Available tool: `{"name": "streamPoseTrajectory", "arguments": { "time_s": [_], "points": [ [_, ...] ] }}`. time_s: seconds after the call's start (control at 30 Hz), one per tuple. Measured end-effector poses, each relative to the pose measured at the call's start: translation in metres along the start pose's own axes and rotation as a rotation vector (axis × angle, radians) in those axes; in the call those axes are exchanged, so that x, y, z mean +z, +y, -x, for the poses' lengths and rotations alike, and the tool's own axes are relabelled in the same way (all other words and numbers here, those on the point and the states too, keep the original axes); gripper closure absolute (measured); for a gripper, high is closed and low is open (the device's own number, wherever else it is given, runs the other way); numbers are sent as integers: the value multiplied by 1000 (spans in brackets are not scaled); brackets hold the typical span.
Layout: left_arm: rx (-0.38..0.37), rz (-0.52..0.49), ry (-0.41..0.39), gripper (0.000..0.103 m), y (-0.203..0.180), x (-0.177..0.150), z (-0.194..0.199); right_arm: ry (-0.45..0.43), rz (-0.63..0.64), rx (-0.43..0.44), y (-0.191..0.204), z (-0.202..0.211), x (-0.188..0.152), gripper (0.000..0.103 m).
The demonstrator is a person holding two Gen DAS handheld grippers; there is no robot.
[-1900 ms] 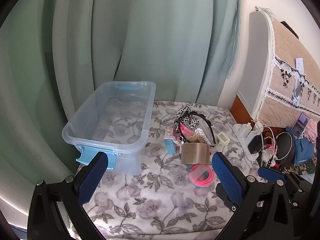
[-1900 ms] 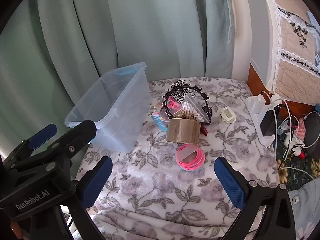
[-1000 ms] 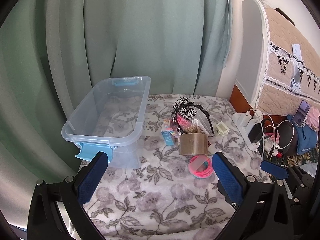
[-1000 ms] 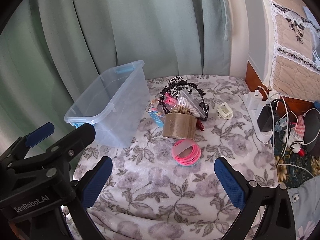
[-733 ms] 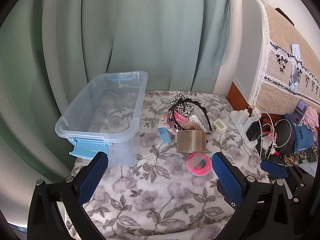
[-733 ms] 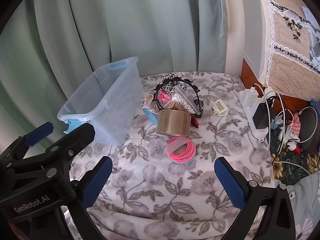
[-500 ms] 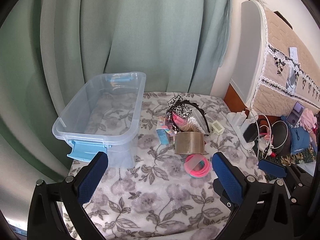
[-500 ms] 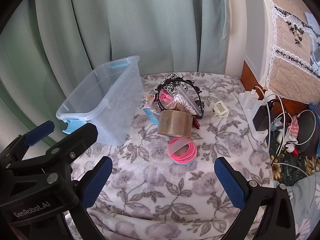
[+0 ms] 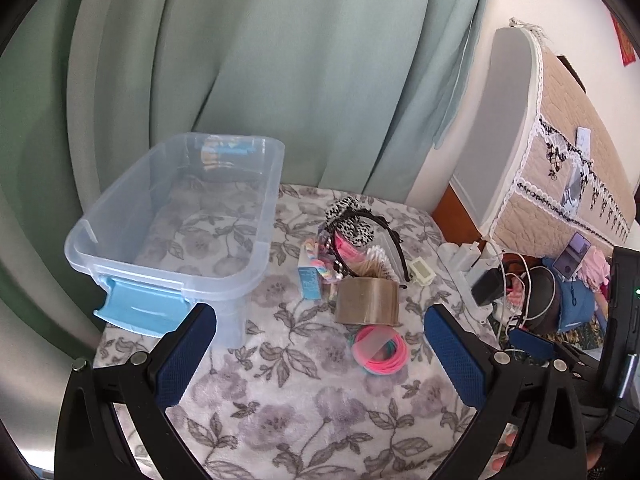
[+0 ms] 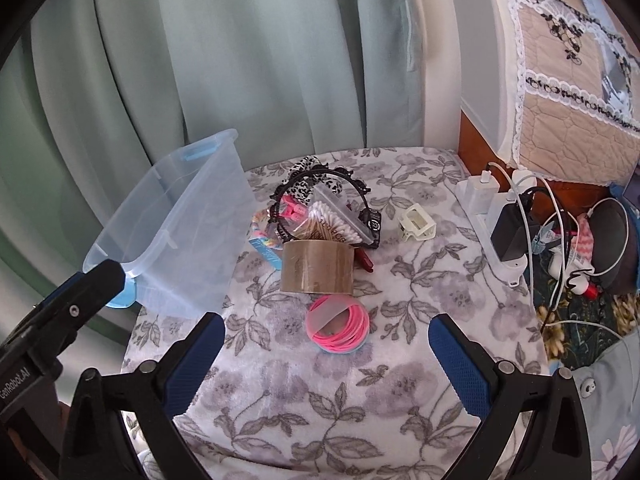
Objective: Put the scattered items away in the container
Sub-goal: 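Move both tools toward the brown tape roll and pink hair ties, then grasp the brown tape roll with the left tool while the right tool grasps the pink hair ties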
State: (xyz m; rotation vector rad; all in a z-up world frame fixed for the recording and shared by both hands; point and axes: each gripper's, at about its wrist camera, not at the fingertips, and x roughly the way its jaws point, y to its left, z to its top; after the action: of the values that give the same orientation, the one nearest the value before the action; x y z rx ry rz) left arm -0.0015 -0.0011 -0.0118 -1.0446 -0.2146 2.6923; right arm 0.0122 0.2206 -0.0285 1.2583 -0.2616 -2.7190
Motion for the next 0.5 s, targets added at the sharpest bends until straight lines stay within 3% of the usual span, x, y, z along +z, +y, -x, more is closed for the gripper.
{"name": "streamPoseTrajectory", "arguments": {
  "time_s": [0.07,0.2,0.4,0.5],
  "points": [
    [-39,-22,26,0,-10,-5,-9,23,-29,18,-12,-10,0,0],
    [-27,-104,83,0,-34,-16,-36,52,-44,-10,-33,-27,0,0],
    [-47,-42,214,0,-33,-19,-90,104,2,-28,-56,-58,-7,0],
    [-50,-30,266,0,-35,-16,-119,145,20,4,-63,-77,-14,0]
  ]
}}
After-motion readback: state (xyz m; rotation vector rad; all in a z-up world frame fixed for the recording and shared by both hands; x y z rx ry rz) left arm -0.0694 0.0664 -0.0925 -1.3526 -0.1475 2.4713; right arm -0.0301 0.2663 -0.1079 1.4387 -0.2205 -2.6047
